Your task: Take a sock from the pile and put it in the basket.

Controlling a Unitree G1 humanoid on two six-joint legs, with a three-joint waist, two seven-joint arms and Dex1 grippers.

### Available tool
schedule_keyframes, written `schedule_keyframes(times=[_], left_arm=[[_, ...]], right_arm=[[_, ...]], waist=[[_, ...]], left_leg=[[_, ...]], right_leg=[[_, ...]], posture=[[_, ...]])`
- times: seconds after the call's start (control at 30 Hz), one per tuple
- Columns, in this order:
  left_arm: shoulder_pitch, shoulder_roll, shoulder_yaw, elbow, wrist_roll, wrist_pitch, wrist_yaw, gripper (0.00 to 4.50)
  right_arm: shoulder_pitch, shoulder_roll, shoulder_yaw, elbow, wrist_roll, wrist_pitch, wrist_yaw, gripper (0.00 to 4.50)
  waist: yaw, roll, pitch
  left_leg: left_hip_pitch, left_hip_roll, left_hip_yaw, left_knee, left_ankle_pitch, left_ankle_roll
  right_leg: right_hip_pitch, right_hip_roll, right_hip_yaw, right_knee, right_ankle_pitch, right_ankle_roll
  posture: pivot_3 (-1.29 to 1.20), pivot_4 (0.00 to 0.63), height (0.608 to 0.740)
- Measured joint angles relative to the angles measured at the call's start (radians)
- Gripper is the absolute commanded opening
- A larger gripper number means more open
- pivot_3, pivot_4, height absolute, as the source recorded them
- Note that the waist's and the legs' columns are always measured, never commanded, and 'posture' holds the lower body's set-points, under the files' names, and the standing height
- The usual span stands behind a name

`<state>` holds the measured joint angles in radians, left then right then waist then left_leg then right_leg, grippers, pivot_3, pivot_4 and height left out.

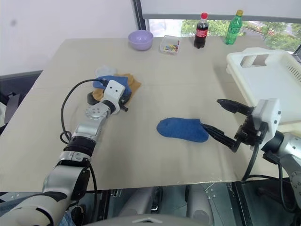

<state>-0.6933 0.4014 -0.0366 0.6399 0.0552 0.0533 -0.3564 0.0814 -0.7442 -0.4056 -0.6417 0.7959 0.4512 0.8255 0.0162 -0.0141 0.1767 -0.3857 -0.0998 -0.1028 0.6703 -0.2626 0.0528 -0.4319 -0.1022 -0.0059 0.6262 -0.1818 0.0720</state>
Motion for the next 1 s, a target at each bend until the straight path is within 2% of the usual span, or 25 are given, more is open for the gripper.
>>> schedule_keyframes(times=[0.07,0.13,0.5,0.77,1.0], left_arm=[[0.000,0.000,0.001,0.001,0.000,0.000,0.004,0.80],[0.000,0.000,0.004,0.003,0.000,0.000,0.008,0.01],[0.000,-0.010,0.017,-0.010,-0.017,0.003,-0.004,0.01],[-0.003,-0.030,0.019,-0.174,-0.050,0.075,-0.058,0.01],[-0.002,-0.056,-0.053,-0.317,-0.053,0.197,-0.145,0.01]], right_arm=[[0.000,0.000,0.000,0.005,-0.001,-0.001,0.000,4.50],[0.000,0.001,0.001,0.013,-0.003,-0.005,0.001,4.50],[0.000,0.002,0.005,0.019,-0.005,-0.020,0.006,4.50],[0.004,0.006,0.006,0.019,-0.006,-0.021,0.005,4.50],[0.009,0.006,0.006,0.019,-0.007,-0.025,-0.001,4.50]], waist=[[0.000,0.000,0.000],[0.000,0.000,0.000],[0.000,0.000,0.000],[0.000,0.000,0.000],[0.000,0.000,0.000]], left_leg=[[0.000,0.000,0.000,0.000,0.000,0.000],[0.000,0.000,0.000,0.000,0.000,0.000],[0.000,0.000,0.000,0.000,0.000,0.000],[0.000,0.000,0.000,0.000,0.000,-0.001],[0.000,0.000,0.000,0.000,0.001,-0.001]], right_leg=[[0.000,0.000,0.000,0.000,0.000,0.000],[0.000,0.000,0.000,0.000,0.000,0.000],[0.000,0.000,0.000,0.000,0.000,0.000],[0.000,0.000,0.000,0.000,0.000,0.000],[0.000,0.000,0.000,0.000,0.000,0.000]], posture=[[0.00,0.150,0.732],[0.00,0.150,0.732],[0.00,0.150,0.732],[0.00,0.150,0.732],[0.00,0.150,0.732]])
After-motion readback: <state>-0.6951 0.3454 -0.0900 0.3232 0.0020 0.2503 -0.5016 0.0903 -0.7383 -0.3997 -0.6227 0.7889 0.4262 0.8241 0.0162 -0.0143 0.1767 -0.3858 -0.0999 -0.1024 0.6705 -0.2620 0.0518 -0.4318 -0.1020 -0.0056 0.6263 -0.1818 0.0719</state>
